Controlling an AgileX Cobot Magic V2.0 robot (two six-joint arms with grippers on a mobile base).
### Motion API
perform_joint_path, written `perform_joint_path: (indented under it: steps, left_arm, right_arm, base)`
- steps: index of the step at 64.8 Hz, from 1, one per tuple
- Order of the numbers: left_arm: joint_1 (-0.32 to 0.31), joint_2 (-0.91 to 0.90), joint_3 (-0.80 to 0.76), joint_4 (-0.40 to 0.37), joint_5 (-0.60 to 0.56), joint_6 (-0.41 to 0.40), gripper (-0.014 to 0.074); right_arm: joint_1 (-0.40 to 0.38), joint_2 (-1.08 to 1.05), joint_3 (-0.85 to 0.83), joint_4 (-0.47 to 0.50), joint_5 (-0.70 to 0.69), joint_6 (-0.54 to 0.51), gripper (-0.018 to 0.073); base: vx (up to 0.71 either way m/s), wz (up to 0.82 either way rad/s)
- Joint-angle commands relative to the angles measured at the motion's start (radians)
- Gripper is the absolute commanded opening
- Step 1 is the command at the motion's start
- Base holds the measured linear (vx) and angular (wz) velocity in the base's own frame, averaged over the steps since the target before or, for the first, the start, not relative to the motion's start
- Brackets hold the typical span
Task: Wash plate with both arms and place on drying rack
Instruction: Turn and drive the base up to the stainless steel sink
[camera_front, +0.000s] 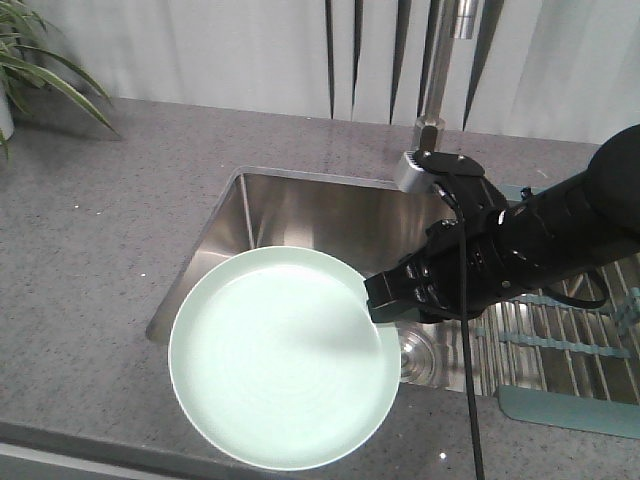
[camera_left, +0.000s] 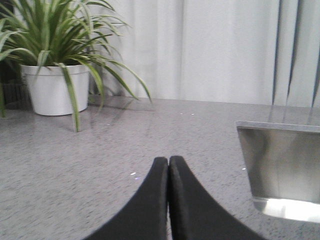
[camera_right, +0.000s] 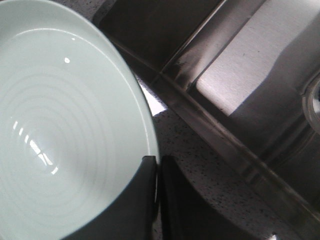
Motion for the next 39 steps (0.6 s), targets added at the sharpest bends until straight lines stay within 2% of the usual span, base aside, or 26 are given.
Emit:
perform_joint_path:
  steps: [1,39]
  left_arm:
    - [-0.005,-0.015,-0.029,-0.002,-0.073,-0.004,-0.0006]
    - [-0.005,-0.015,-0.029,-0.002,-0.073,-0.004,-0.0006]
  right_arm:
    - [-0.003,-0.039,-0.026,0.04,-0.023,-0.008,-0.0001]
    - [-0.003,-0.039,-0.026,0.04,-0.021,-0.008,-0.0001]
  base:
    - [0.07,-0.26]
    - [0.06,-0.22]
